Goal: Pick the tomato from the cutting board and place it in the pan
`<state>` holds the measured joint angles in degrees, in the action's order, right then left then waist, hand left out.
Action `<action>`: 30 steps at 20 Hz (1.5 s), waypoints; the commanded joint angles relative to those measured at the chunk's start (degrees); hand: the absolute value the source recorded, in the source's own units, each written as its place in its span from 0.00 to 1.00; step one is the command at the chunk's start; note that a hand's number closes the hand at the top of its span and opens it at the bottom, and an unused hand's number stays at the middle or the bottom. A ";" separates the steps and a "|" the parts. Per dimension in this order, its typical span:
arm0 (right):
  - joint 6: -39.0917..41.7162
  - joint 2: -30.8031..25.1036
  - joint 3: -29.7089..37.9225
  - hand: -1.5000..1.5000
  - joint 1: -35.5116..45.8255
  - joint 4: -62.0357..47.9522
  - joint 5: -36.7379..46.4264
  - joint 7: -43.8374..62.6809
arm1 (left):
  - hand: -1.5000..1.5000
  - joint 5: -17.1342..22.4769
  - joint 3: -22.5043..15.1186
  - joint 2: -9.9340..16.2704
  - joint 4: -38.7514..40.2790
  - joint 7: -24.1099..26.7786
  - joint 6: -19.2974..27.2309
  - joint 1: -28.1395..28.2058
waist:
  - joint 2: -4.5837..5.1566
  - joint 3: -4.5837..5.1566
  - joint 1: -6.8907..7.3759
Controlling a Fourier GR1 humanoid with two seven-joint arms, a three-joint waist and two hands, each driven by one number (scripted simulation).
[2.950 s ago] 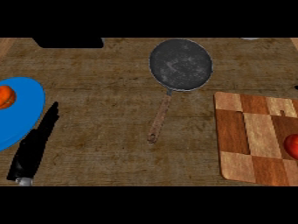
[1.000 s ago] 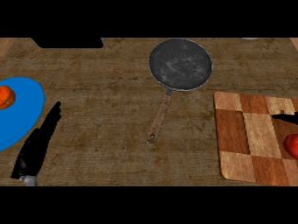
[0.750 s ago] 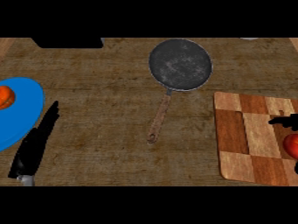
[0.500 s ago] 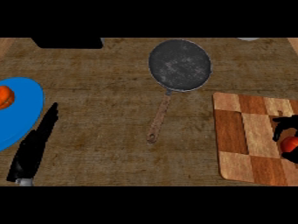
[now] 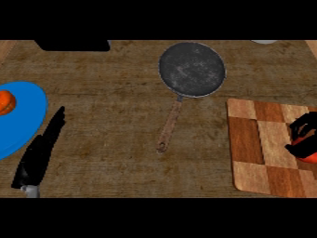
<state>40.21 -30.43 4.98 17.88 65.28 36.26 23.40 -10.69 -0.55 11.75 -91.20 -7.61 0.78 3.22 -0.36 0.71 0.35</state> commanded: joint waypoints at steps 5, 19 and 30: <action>-14.25 4.61 0.71 1.00 5.76 -1.60 6.98 7.51 | 0.50 0.25 1.23 0.04 -1.15 -0.50 -0.41 -0.80 | 0.41 -0.73 0.17; -39.06 3.24 -1.57 1.00 19.99 4.08 16.87 -5.89 | 0.50 -0.62 -0.40 -0.54 -2.20 0.75 -1.22 3.25 | 0.54 -0.73 1.24; -46.70 15.19 0.87 1.00 38.22 -20.38 14.56 -8.88 | 0.50 -0.37 -0.30 -0.87 -3.07 -0.28 -2.47 1.08 | 0.99 -0.76 2.41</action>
<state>-3.13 -18.86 4.77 50.42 54.00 51.18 15.67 -10.84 0.54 11.59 -91.57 -7.38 -1.26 2.69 0.43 -0.01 1.92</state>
